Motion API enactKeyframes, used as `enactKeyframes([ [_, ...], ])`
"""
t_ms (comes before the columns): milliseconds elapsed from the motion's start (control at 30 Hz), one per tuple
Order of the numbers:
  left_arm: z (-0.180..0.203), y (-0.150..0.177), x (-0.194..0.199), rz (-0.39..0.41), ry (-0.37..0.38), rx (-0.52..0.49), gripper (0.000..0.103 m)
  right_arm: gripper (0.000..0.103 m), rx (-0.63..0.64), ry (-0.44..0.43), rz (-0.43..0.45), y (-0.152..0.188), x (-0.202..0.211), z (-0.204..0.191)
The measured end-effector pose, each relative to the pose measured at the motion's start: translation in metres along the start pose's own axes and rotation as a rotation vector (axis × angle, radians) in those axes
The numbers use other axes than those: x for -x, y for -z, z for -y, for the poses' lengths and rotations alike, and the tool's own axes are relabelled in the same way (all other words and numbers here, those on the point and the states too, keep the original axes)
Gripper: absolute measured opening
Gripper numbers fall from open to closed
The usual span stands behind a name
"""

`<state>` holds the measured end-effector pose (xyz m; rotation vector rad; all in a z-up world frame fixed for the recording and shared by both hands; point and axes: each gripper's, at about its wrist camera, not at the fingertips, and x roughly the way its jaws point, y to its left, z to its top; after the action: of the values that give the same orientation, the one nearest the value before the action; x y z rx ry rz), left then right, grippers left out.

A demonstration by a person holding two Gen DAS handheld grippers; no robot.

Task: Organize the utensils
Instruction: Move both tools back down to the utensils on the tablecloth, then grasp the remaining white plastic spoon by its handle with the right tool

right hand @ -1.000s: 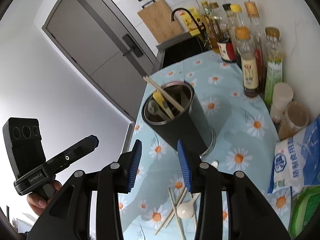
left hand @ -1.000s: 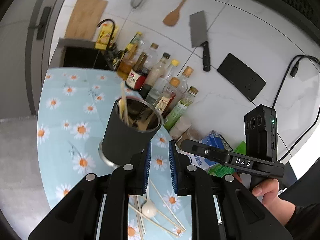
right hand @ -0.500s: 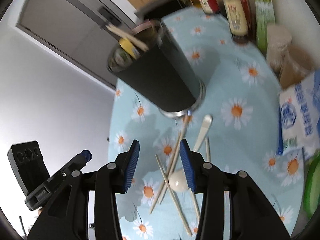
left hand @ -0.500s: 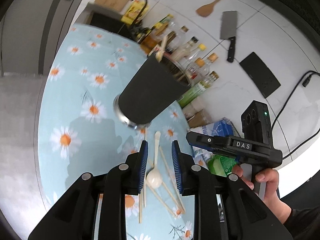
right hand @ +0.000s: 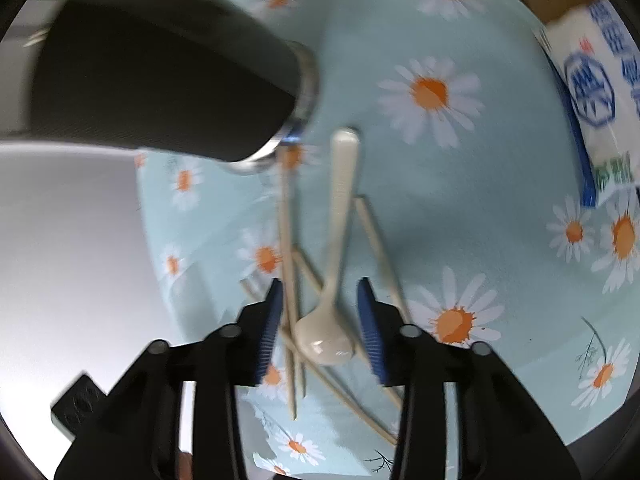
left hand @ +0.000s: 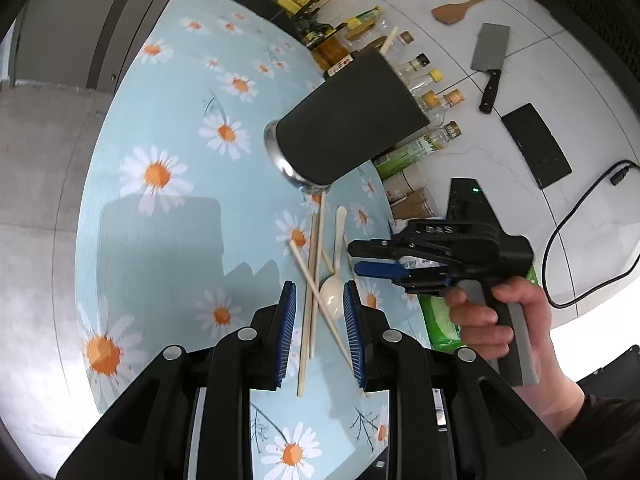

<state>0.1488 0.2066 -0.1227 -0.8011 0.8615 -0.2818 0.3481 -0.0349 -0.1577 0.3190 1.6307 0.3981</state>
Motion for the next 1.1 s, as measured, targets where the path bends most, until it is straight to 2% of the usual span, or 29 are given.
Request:
enactKeyframes([
  [100,-0.009,0.006,-0.002,-0.015,0.016,0.023,0.023,0.029,-0.045,0.027,-0.013,-0.005,-0.007,0.002],
  [333,-0.025,0.008,0.0,-0.031,0.047,0.057,0.023,0.025,-0.072,0.126,-0.022,-0.014,-0.02,-0.02],
  [533,-0.037,0.004,0.0,-0.047,0.092,0.069,0.023,0.016,-0.067,0.301,0.012,-0.007,-0.028,-0.043],
  [733,-0.05,0.003,-0.005,-0.096,0.15,0.078,0.023,0.019,-0.063,0.454,0.043,-0.005,-0.046,-0.075],
  [867,-0.055,0.005,-0.01,-0.142,0.183,0.072,0.023,0.01,-0.059,0.496,0.069,0.0,-0.058,-0.094],
  [1100,-0.06,-0.002,-0.013,-0.194,0.226,0.06,0.023,0.008,-0.089,0.502,0.086,0.004,-0.059,-0.103],
])
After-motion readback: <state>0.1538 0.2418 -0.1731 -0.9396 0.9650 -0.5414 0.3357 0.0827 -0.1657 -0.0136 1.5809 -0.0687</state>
